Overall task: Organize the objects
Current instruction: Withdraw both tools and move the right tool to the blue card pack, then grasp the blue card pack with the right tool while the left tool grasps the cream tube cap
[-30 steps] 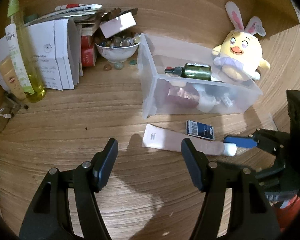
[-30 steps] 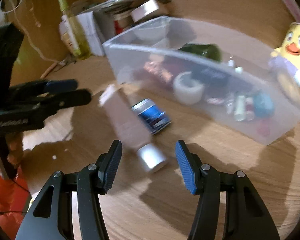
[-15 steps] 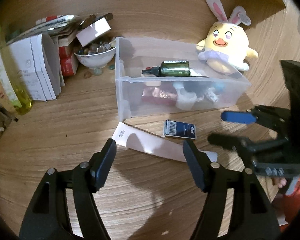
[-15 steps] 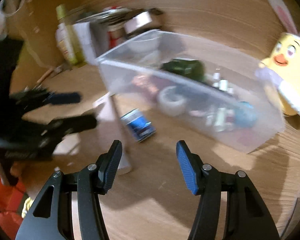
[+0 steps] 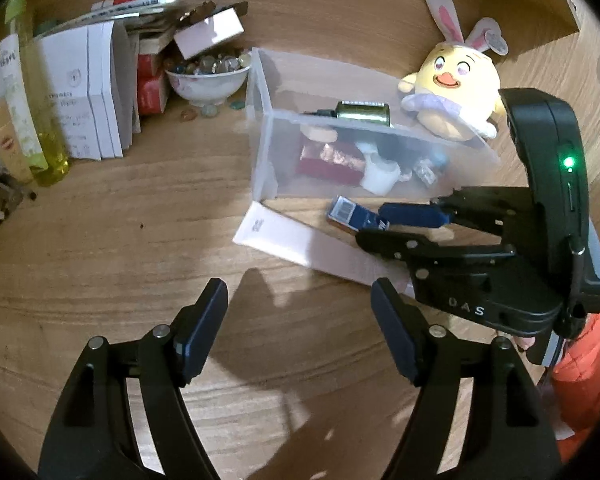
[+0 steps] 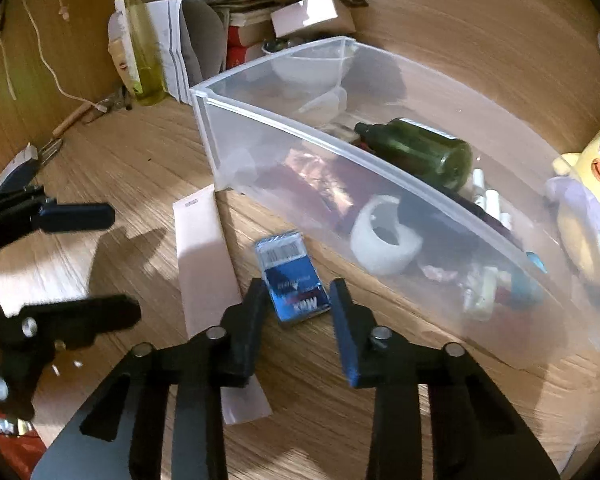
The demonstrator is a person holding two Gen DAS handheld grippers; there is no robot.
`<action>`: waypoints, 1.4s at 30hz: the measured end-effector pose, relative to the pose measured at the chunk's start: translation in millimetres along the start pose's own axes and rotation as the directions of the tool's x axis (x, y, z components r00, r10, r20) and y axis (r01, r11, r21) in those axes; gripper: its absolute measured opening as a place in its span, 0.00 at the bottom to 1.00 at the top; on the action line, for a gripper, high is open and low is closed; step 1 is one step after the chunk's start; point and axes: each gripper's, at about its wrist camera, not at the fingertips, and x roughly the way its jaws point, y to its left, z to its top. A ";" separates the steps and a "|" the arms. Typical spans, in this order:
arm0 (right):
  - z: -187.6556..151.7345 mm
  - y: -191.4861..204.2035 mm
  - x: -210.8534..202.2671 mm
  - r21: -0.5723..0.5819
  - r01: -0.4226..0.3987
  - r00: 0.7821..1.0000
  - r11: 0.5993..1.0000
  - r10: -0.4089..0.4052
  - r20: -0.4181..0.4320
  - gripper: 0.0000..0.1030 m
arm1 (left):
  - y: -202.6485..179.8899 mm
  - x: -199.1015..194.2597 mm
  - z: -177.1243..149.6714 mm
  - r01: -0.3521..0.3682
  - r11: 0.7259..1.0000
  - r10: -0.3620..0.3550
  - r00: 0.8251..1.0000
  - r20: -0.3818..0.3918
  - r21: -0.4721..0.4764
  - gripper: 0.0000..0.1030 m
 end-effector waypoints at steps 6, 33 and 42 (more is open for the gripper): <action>-21.6 0.1 -15.3 -0.013 -0.018 1.000 1.000 0.018 0.006 0.25 | -12.5 5.1 -4.7 -0.003 0.999 0.004 1.000 -0.029 0.032 0.72; -106.9 -45.1 -72.5 0.192 -0.037 0.993 0.981 0.016 0.114 0.25 | -83.1 14.7 -23.0 -0.032 0.993 0.046 0.992 -0.116 0.116 0.74; -115.2 -30.7 -75.8 0.160 -0.037 0.992 0.986 0.017 0.124 0.26 | -79.8 -1.0 -47.0 -0.113 0.988 0.119 0.992 -0.052 0.107 0.69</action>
